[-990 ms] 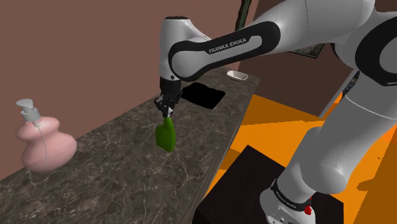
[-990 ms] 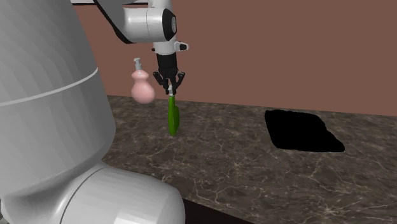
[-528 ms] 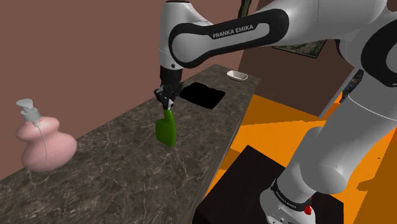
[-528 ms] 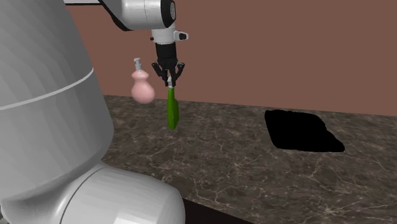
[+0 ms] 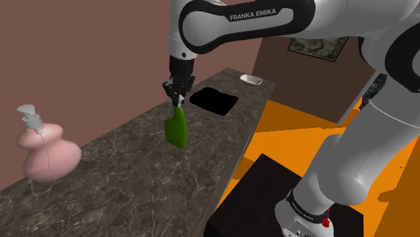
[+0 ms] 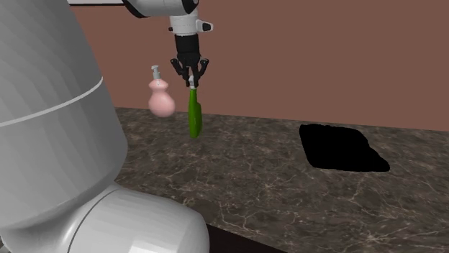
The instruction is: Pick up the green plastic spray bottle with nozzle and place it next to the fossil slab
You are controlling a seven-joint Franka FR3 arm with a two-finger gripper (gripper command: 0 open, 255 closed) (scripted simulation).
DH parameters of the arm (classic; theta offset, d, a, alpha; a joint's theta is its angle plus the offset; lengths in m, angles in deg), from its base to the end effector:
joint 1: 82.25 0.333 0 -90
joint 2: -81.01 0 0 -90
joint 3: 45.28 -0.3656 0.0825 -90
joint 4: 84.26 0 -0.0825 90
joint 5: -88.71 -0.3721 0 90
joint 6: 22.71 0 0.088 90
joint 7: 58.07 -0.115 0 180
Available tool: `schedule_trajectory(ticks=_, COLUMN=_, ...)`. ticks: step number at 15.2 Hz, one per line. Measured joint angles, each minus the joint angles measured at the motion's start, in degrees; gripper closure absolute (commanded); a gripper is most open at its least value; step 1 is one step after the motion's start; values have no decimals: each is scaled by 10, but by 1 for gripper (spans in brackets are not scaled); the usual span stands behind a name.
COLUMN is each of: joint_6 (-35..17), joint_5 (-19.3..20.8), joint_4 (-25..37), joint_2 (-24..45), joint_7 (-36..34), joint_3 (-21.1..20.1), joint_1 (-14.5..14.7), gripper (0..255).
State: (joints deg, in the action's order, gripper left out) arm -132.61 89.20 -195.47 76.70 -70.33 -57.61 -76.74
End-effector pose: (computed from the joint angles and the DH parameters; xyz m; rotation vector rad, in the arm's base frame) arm 0.5028 0.1647 0.5634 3.1263 0.1563 0.0863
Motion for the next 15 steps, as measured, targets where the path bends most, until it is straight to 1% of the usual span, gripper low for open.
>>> schedule_trajectory(ticks=5, joint_6=37, joint_5=-1, joint_4=32, joint_2=-6, joint_7=0, joint_3=0, joint_1=0, gripper=255)
schedule_trajectory(ticks=15, joint_6=115, joint_5=0, joint_4=116, joint_2=1, joint_7=1, joint_3=0, joint_1=0, gripper=255)
